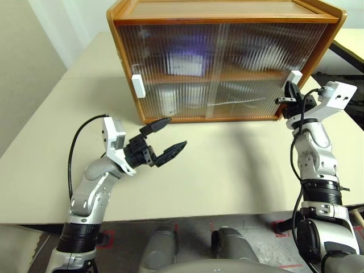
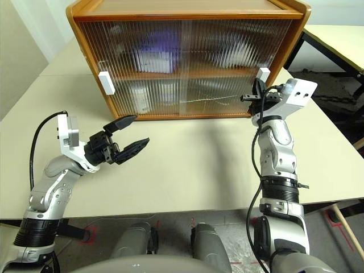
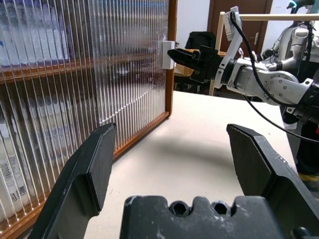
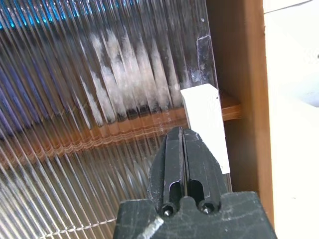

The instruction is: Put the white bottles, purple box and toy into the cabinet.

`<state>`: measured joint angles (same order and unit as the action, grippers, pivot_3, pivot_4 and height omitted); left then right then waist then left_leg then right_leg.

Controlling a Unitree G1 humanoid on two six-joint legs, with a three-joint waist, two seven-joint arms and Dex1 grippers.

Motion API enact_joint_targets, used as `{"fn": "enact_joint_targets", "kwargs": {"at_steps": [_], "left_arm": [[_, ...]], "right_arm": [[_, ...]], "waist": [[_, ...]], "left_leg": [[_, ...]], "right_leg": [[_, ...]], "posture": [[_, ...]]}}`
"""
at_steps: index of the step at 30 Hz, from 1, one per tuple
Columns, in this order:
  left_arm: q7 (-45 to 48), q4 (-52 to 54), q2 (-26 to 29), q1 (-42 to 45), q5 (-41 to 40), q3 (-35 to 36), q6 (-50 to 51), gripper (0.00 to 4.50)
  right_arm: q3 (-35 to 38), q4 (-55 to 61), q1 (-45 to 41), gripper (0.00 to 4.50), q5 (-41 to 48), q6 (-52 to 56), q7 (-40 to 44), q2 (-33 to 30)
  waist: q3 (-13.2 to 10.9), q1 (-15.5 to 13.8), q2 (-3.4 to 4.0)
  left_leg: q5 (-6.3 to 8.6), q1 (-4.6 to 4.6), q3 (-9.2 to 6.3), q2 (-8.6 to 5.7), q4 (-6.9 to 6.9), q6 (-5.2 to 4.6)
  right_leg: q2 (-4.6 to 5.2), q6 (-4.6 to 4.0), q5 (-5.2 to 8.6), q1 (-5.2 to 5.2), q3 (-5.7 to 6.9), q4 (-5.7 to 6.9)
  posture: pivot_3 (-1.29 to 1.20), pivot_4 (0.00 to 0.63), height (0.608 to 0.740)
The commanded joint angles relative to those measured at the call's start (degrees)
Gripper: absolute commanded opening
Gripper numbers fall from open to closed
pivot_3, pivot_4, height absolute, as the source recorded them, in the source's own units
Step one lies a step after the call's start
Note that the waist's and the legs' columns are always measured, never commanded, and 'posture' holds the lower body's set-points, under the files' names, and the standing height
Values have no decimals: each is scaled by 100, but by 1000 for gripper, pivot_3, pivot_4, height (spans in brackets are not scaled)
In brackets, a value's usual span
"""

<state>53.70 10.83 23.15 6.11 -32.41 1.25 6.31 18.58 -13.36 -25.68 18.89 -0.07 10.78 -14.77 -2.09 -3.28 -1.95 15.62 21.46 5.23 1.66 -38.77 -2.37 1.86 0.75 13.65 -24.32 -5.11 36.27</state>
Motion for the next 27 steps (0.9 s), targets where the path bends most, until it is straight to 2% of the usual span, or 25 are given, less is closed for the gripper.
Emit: {"fn": "enact_joint_targets", "kwargs": {"at_steps": [1,19,27], "left_arm": [[33,-12,10,45,37,-35,13,4500],[-2,41,-70,-9,67,-107,-15,4500],[85,-81,165,-105,53,169,-105,4500]], "right_arm": [[79,-26,81,27,-137,-115,-197,-35],[183,-46,91,27,-225,-267,-349,-89],[-344,865,594,27,-215,-282,164,85]], "waist": [[0,0,0],[0,-6,0],[0,33,0]], "left_leg": [[0,0,0,0,0,0],[0,1,-1,-2,0,0],[0,0,-3,1,4,0]], "right_leg": [[0,0,0,0,0,0],[0,-1,1,1,-1,0],[0,-1,4,0,0,1]], "posture": [[190,4,740],[191,3,740],[197,11,740]]}}
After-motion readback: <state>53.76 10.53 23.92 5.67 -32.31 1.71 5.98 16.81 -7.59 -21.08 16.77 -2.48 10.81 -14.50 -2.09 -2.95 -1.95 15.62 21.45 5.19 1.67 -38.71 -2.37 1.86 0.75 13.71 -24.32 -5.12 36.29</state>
